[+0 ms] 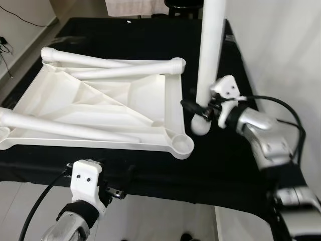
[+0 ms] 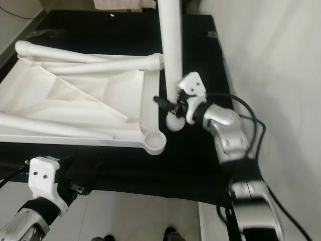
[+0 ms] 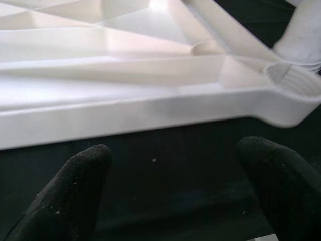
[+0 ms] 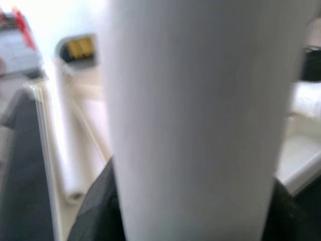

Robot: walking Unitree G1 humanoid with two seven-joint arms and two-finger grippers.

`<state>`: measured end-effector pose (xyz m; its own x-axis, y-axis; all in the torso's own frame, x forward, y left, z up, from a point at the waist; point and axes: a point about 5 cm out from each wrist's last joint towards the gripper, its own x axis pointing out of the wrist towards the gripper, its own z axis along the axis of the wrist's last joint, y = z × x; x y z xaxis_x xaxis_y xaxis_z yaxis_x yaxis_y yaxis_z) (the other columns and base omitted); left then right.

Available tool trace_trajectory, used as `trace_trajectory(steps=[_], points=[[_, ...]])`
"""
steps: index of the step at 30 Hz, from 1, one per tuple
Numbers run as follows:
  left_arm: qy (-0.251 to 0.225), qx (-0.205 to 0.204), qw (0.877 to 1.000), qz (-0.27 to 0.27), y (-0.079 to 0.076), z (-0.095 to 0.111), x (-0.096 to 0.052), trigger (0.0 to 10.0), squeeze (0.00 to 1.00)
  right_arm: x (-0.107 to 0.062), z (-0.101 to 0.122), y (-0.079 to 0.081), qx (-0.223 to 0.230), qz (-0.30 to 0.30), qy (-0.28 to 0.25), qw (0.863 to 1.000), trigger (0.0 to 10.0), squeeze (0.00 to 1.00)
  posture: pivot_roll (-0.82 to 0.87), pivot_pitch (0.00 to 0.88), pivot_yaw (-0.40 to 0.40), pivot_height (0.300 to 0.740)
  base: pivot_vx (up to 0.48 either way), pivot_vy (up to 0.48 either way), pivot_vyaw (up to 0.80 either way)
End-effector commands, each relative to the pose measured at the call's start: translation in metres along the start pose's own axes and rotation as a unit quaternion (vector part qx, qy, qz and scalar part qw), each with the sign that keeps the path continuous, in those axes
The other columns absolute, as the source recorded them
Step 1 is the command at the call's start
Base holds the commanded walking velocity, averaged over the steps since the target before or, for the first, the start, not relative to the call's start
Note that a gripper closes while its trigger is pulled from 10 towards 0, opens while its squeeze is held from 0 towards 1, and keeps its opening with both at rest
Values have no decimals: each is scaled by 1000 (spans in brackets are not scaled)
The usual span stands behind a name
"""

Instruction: Building children table

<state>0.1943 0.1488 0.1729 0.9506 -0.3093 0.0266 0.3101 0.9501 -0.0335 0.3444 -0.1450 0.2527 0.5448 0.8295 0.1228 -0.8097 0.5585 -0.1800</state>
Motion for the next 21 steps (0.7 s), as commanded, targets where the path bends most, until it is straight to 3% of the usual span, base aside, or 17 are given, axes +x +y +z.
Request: trace_trajectory(steps=[1, 5, 15, 19, 21], points=[[18, 8, 1000, 5, 3, -7, -2, 10000, 0, 5, 17, 12, 32, 50, -58, 997, 10000, 0, 5, 280, -11, 740, 0, 0, 0], [18, 7, 1000, 5, 2, -7, -2, 10000, 0, 4, 26, 13, 59, 59, -92, 992, 10000, 0, 5, 280, -11, 740, 0, 0, 0], [18, 7, 1000, 4, 2, -8, -1, 10000, 0, -1, 11, 5, 15, 0, -37, 999, 10000, 0, -5, 274, -13, 740, 0, 0, 0], [22, 3, 1000, -8, 1, -10, 0, 10000, 0, -7, 20, 13, 29, 48, -50, 997, 10000, 0, -33, 266, -10, 740, 0, 0, 0], [26, 1, 999, -19, -1, -11, 0, 10000, 0, -9, 21, 28, 32, 101, -49, 993, 10000, 0, -35, 262, -7, 740, 0, 0, 0]])
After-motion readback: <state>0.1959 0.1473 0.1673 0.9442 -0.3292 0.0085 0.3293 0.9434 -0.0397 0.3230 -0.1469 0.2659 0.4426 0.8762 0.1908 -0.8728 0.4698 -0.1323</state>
